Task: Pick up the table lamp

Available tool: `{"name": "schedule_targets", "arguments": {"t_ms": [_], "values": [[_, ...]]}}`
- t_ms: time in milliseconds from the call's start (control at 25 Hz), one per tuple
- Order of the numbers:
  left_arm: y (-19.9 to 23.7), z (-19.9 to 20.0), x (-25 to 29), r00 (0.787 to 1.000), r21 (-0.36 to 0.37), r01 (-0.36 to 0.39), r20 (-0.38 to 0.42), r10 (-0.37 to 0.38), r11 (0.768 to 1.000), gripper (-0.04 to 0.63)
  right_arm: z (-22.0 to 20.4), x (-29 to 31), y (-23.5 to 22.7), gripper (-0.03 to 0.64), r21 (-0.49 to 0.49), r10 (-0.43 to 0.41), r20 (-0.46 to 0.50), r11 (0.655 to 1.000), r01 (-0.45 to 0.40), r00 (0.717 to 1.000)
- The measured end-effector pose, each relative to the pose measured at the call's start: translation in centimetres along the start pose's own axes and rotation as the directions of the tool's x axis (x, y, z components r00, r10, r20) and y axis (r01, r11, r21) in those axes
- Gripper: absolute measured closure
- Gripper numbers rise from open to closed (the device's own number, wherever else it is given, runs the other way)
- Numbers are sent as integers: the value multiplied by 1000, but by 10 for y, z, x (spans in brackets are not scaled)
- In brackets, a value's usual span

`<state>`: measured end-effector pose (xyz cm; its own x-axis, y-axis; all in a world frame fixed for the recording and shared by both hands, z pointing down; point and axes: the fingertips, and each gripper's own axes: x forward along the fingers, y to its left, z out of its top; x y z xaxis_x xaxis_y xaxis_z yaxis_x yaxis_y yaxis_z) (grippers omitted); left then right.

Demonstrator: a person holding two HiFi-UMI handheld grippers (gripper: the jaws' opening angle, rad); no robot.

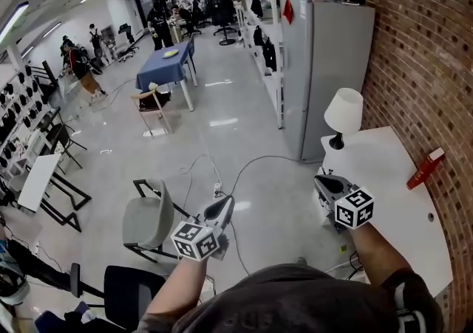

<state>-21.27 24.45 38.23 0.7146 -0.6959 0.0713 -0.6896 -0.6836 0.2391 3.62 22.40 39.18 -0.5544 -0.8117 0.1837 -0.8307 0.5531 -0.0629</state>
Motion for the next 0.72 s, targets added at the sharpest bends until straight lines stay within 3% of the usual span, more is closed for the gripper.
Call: {"name": "schedule_targets", "arguments": {"t_ms": [280,440,720], "values": [[58,-1,83,998,-5,-62,-10,62,998,592,0,92,-78,623,10,84,-2,996,-84,996],[100,6,165,992,0,-122,10,122,993,592,8,162,-143,623,-23,155,25,988,-155,988],[152,30,312,981,-61,-192,26,194,980,592,16,264,-246,623,-17,285,-20,958,-285,958]]}}
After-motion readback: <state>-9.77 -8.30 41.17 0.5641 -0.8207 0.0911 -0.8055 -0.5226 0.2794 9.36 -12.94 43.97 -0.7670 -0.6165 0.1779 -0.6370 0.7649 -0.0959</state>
